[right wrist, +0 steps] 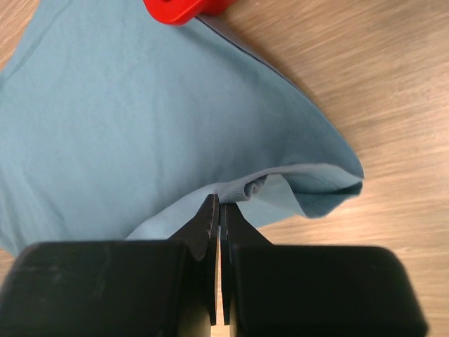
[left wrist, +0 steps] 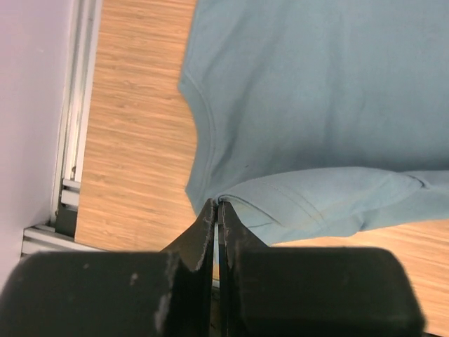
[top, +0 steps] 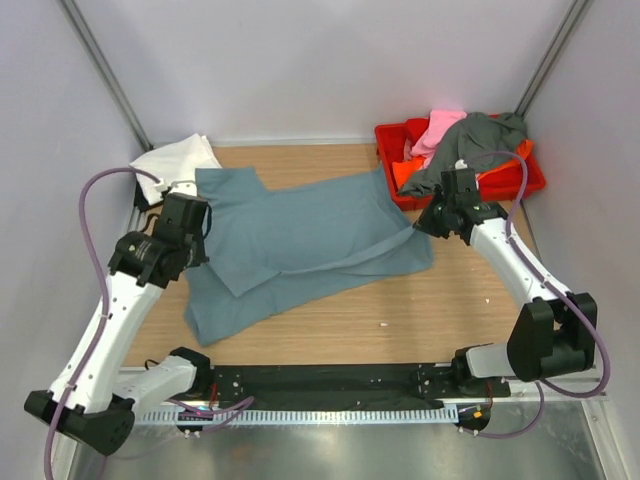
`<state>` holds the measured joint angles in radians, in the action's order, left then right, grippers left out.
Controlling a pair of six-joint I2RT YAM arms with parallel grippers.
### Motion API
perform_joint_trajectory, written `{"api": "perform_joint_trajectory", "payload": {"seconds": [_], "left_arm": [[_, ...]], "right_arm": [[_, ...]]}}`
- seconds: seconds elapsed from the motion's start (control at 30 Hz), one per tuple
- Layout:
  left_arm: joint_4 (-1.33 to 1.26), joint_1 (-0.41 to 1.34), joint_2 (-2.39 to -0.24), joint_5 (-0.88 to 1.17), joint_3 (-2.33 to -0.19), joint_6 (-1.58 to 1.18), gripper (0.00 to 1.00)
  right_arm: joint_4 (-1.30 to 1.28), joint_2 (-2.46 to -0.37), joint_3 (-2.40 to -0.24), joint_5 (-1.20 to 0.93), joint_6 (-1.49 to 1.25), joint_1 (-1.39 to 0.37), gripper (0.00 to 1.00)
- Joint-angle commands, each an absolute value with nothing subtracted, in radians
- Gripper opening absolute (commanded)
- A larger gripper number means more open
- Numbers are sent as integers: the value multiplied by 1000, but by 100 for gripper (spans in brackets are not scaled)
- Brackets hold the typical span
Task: Fold and stack the t-shirts
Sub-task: Fold the tshirt
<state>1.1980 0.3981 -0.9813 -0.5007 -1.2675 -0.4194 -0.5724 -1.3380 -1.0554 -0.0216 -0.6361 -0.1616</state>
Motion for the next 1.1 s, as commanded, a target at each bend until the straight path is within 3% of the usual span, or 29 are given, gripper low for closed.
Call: {"api": "perform_joint_trajectory", "payload": {"seconds": [0.0, 0.63, 0.7, 0.73, 0.77, 0.83, 0.87, 0.9, 1.0, 1.07], "left_arm": [[1095, 367, -1020, -390, -1264, -310, 0], [942, 219, -1330, -364, -1345, -270, 0], [913, 184, -1414, -353, -1357, -273, 0], [902, 167, -1449, -335, -1364, -276, 1], [913, 152, -1489, -324, -1379, -284, 4], [966, 101, -1590, -295, -1429, -340, 19], [968, 92, -1598, -247, -1436, -350, 31], [960, 91, -1589, -239, -1418, -362, 54], [910, 91, -1470, -216, -1343, -409, 88], [911, 91, -1370, -212, -1304, -448, 94]], "right_arm": [[-514, -1384, -1115, -38, -607, -160, 1], [-491, -1686, -1315, -25, -542, -160, 2], [-489, -1706, -1315, -28, -538, -160, 18], [-494, -1712, -1313, -32, -532, -160, 47], [-498, -1718, -1312, -32, -531, -160, 60], [-505, -1701, -1290, -19, -525, -160, 79], [-506, -1668, -1278, -3, -516, -160, 82], [-509, -1643, -1246, 46, -512, -160, 85], [-511, -1528, -1156, 97, -511, -147, 93], [-492, -1473, -1099, 80, -522, -140, 96]]}}
